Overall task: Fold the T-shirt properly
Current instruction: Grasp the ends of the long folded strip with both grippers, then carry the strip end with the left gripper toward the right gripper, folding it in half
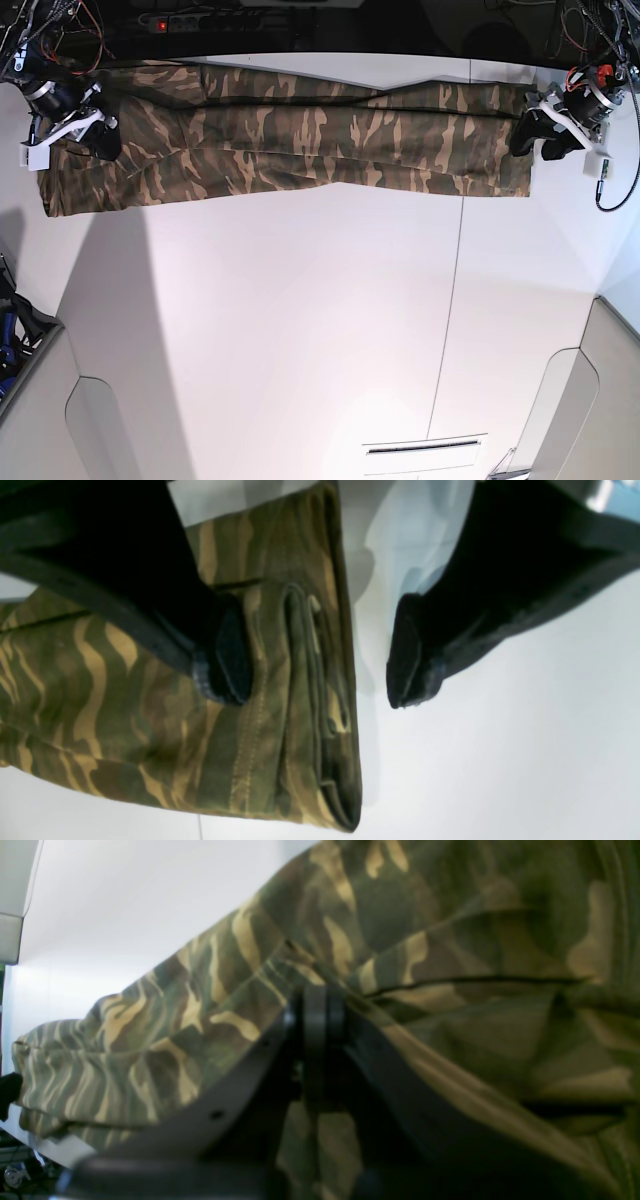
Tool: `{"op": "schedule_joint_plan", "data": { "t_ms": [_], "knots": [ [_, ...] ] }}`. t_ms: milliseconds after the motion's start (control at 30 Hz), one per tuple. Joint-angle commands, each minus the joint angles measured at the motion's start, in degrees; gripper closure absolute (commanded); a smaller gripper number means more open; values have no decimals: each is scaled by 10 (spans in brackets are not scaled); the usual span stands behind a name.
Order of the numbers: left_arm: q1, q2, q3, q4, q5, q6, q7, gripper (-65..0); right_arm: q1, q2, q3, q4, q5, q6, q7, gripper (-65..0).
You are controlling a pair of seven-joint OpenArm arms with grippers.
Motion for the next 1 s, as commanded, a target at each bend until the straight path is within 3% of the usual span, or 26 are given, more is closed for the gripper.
{"op": "schedule_joint_plan", "data": {
  "t_ms": [0, 133, 300, 433, 533, 600, 700, 767, 967],
  "knots": [
    [0, -8, -3, 2, 11, 2, 5, -462, 3, 8, 2, 8, 13, 2, 7, 0],
    [0, -8, -3, 2, 7, 2, 15, -462, 3, 8, 2, 8, 13, 2, 5, 0],
    [0, -8, 26, 2, -49, 2, 80, -462, 3, 8, 2, 8, 13, 2, 4, 0],
    [0, -8, 73, 2, -49, 2, 79, -462, 3, 8, 2, 8, 20, 2, 1, 0],
    [0, -8, 107, 2, -48, 2, 80, -458, 3, 8, 2, 9, 58, 2, -24, 0],
    [0, -8, 119, 2, -48, 2, 79, -383, 3, 8, 2, 9, 84, 2, -32, 0],
    [-1, -8, 120, 2, -48, 2, 75, -127, 4, 8, 4, 10, 102, 2, -33, 0],
    [-3, -10, 119, 2, -48, 2, 63, 0, 6, 8, 8, 12, 103, 2, -35, 0],
    [-33, -10, 119, 4, -48, 2, 51, 0, 6, 8, 37, 31, 125, 5, -41, 0]
  ]
}}
